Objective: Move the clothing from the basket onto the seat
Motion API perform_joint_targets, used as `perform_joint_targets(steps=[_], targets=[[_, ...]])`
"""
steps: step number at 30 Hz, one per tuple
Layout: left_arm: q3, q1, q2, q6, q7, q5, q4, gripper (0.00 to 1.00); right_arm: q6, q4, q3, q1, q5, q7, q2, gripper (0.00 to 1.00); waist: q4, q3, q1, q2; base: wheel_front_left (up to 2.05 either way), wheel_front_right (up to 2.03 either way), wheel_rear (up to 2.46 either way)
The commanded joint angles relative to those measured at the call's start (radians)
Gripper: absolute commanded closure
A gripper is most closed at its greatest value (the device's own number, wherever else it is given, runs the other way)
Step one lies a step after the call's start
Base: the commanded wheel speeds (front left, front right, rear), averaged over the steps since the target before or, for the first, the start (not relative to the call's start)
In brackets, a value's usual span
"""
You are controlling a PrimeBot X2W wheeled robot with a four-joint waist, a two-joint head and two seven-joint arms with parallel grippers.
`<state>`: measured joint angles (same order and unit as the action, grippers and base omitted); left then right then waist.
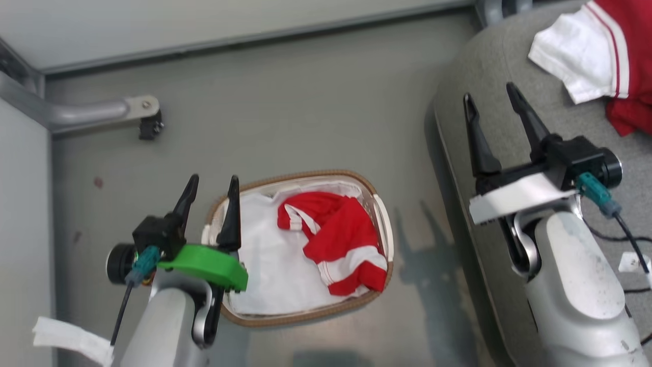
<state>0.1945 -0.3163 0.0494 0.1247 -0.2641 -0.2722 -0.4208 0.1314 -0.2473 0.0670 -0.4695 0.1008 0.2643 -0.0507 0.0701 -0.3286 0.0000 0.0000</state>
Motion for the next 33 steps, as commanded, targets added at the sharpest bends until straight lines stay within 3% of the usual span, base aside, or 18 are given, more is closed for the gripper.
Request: perform_joint_targets(steps=[1, 10, 16, 24, 33], targets=[[0.011, -0.05, 0.004, 0.006, -0.001, -0.007, -0.012, 0.0, -0.001, 0.015, 0.006, -0.033, 0.013, 0.0, -0.001, 0.0, 0.075, -0.162, 0.0, 0.0, 0.0, 0.0, 0.0], [0.18, -0.231, 0.06, 0.006, -0.001, -0.094, -0.082, 0.0, -0.001, 0.091, 0.041, -0.143, 0.052, 0.0, -0.001, 0.0, 0.147, -0.332, 0.0, 0.0, 0.0, 0.0, 0.0], [0.279, -0.322, 0.118, 0.006, -0.001, -0.212, -0.142, 0.0, -0.001, 0.127, 0.073, -0.186, 0.091, 0.0, -0.001, 0.0, 0.201, -0.411, 0.0, 0.0, 0.0, 0.0, 0.0], [0.435, -0.411, 0.185, 0.006, -0.001, -0.318, -0.237, 0.0, -0.001, 0.169, 0.098, -0.205, 0.122, 0.0, -0.001, 0.0, 0.242, -0.481, 0.0, 0.0, 0.0, 0.0, 0.0], [0.605, -0.473, 0.222, 0.006, -0.001, -0.437, -0.336, 0.0, -0.001, 0.208, 0.109, -0.219, 0.121, 0.0, -0.001, 0.0, 0.265, -0.537, 0.0, 0.0, 0.0, 0.0, 0.0]])
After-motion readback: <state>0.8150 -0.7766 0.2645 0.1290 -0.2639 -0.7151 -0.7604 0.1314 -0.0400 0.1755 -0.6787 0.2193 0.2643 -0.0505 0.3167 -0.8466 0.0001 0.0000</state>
